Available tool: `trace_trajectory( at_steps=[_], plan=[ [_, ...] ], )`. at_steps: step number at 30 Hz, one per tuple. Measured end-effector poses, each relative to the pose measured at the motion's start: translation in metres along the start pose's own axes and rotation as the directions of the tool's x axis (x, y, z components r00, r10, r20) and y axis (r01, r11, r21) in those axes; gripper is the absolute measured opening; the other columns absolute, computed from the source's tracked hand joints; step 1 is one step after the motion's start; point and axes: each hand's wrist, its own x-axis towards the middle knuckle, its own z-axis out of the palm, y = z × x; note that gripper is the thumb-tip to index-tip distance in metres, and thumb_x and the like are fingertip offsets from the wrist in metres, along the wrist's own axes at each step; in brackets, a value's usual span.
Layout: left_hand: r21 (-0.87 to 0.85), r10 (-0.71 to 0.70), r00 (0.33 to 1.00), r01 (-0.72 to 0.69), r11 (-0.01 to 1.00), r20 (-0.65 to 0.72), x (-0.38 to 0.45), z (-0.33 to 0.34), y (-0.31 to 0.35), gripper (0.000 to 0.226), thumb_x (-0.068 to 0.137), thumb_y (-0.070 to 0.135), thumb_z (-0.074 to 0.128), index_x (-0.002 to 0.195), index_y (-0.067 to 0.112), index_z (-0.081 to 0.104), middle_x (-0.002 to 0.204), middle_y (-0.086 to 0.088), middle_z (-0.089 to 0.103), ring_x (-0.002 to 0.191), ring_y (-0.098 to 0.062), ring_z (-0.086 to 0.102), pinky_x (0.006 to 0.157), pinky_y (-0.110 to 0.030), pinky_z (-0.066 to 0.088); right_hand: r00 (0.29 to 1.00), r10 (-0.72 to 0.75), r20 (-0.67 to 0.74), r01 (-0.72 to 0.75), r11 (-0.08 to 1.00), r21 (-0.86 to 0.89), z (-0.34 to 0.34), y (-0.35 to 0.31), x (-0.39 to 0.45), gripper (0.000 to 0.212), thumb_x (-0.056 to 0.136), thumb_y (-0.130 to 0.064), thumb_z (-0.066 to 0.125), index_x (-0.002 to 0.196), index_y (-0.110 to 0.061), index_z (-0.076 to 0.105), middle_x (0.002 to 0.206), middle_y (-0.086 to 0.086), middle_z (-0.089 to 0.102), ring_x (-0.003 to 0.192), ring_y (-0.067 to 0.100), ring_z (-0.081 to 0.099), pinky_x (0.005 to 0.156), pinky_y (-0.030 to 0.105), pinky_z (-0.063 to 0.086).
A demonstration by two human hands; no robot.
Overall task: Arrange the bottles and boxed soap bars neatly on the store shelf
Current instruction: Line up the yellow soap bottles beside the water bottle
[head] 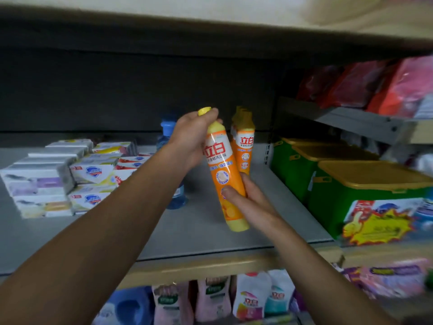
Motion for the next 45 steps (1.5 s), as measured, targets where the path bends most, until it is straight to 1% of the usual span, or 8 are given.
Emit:
trace_trajectory(
  at_steps=[11, 17, 19, 22, 26, 32, 38, 45],
  plan=[
    [0.244, -0.264, 0.958, 0.232, 0.942, 0.107, -0.057, -0.040, -0.069, 0.052, 0.072, 0.038, 0.078, 0.110, 0.006, 0.063, 0.101, -0.018, 0.071, 0.086, -0.026, 0.071, 0.071, -0.038, 0.059, 0.821, 0.418, 0.388, -0.552, 0.410, 0.726, 0.037, -0.039, -0.077, 0.063, 0.069, -0.044, 0.063, 0.108, 0.005, 0.060, 0.081, 0.026, 0.068, 0.056, 0.033, 0.068, 0.048, 0.036, 0.058],
    [0.253, -0.298, 0.944, 0.257, 0.933, 0.140, -0.067, -0.040, -0.074, 0.043, 0.077, 0.039, 0.075, 0.105, 0.008, 0.065, 0.095, -0.014, 0.071, 0.074, -0.022, 0.072, 0.065, -0.034, 0.058, 0.831, 0.458, 0.315, -0.516, 0.424, 0.744, 0.041, -0.042, -0.087, 0.057, 0.071, -0.037, 0.067, 0.111, 0.004, 0.059, 0.080, 0.024, 0.067, 0.059, 0.032, 0.069, 0.050, 0.039, 0.058],
    [0.322, -0.268, 0.950, 0.205, 0.924, 0.162, -0.068, -0.042, -0.074, 0.036, 0.087, 0.036, 0.067, 0.111, 0.009, 0.064, 0.100, -0.013, 0.070, 0.074, -0.024, 0.072, 0.064, -0.034, 0.059, 0.867, 0.467, 0.175, -0.470, 0.651, 0.596, 0.040, -0.032, -0.087, 0.042, 0.084, -0.037, 0.067, 0.111, -0.006, 0.062, 0.081, 0.015, 0.070, 0.065, 0.026, 0.070, 0.057, 0.037, 0.059],
    [0.344, -0.204, 0.961, 0.130, 0.930, 0.186, -0.076, -0.044, -0.074, 0.037, 0.091, 0.032, 0.064, 0.121, 0.012, 0.059, 0.107, -0.010, 0.069, 0.080, -0.029, 0.073, 0.075, -0.040, 0.061, 0.939, 0.274, -0.209, -0.309, 0.938, -0.156, 0.036, -0.013, -0.086, 0.037, 0.090, -0.050, 0.063, 0.116, -0.024, 0.058, 0.099, -0.001, 0.071, 0.086, 0.017, 0.070, 0.072, 0.033, 0.057],
    [0.156, -0.237, 0.958, 0.212, 0.965, 0.164, -0.086, -0.038, -0.078, 0.029, 0.090, 0.040, 0.065, 0.109, 0.019, 0.057, 0.101, -0.005, 0.070, 0.081, -0.025, 0.074, 0.076, -0.041, 0.060, 0.941, -0.148, -0.305, -0.153, 0.616, -0.773, 0.036, 0.011, -0.086, 0.071, 0.086, -0.056, 0.063, 0.144, -0.028, 0.034, 0.118, 0.003, 0.060, 0.101, 0.027, 0.061, 0.081, 0.038, 0.052],
    [-0.299, -0.311, 0.950, 0.298, 0.907, 0.004, -0.080, -0.029, -0.079, 0.026, 0.093, 0.038, 0.061, 0.098, 0.013, 0.057, 0.076, -0.007, 0.072, 0.064, -0.019, 0.072, 0.069, -0.041, 0.057, 0.896, -0.438, -0.070, 0.110, 0.372, -0.922, 0.050, 0.022, -0.094, 0.082, 0.085, -0.044, 0.066, 0.153, -0.024, 0.026, 0.134, 0.008, 0.042, 0.112, 0.028, 0.048, 0.083, 0.039, 0.048],
    [-0.526, -0.283, 0.952, 0.300, 0.796, 0.116, -0.075, -0.044, -0.081, 0.046, 0.094, 0.051, 0.051, 0.118, 0.012, 0.055, 0.100, -0.015, 0.066, 0.094, -0.029, 0.067, 0.075, -0.045, 0.058, 0.988, -0.058, -0.144, 0.017, 0.962, -0.273, 0.047, 0.015, -0.096, 0.050, 0.091, -0.050, 0.057, 0.137, -0.038, 0.042, 0.126, -0.016, 0.055, 0.110, 0.003, 0.059, 0.083, 0.016, 0.046],
    [-0.540, -0.169, 0.910, 0.365, 0.758, 0.378, -0.075, -0.057, -0.082, 0.061, 0.090, 0.064, 0.040, 0.108, 0.009, 0.061, 0.091, -0.013, 0.066, 0.074, -0.027, 0.065, 0.072, -0.037, 0.055, 0.969, 0.193, 0.153, -0.236, 0.908, 0.348, 0.048, 0.011, -0.090, 0.037, 0.089, -0.036, 0.065, 0.120, -0.017, 0.063, 0.114, 0.008, 0.071, 0.107, 0.026, 0.068, 0.092, 0.046, 0.056]
  ],
)
